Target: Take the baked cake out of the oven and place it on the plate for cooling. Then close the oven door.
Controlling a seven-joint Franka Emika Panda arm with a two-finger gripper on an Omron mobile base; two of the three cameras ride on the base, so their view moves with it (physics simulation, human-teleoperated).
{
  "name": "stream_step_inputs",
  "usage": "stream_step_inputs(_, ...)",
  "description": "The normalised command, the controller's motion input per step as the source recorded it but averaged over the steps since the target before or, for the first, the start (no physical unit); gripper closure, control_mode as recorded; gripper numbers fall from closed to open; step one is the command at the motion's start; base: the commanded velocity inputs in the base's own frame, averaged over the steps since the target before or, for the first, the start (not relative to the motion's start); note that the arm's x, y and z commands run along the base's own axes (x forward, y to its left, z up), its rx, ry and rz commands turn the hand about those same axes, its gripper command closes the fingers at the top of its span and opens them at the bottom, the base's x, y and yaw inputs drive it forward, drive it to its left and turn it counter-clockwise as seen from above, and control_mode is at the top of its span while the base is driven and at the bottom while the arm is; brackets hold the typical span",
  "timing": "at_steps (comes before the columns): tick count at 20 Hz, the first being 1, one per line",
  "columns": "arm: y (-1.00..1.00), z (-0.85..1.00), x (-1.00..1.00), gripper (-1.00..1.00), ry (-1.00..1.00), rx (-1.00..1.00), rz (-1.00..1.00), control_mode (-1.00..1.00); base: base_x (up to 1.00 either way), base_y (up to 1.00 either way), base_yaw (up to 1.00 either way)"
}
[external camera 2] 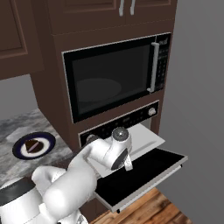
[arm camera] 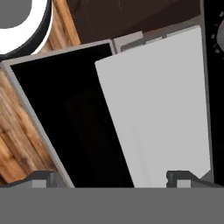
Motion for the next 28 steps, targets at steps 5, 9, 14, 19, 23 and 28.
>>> stream_step_inputs(5, -0.26, -0.11, 0.14, -1.00, 0.06, 0.04, 0.00, -1.00, 0.00, 0.00, 0.00)
stream_step_inputs(9, 0.00, 0.00, 0.19, -1.00, 0.03, 0.00, 0.00, -1.00, 0.00, 0.00, 0.00)
stream_step_inputs(14, 0.00, -0.04, 0.18, -1.00, 0.06, 0.00, -0.02, -1.00, 0.00, 0.00, 0.00)
stream_step_inputs(19, 0.00, -0.30, 0.10, -1.00, 0.00, 0.02, -0.15, -1.00, 0.00, 0.00, 0.00)
stream_step_inputs(23, 0.00, -0.30, 0.11, -1.00, 0.00, 0.05, -0.34, -1.00, 0.00, 0.00, 0.00)
stream_step_inputs(28, 0.00, -0.16, 0.15, -1.00, 0.02, 0.07, -0.42, -1.00, 0.00, 0.00, 0.00)
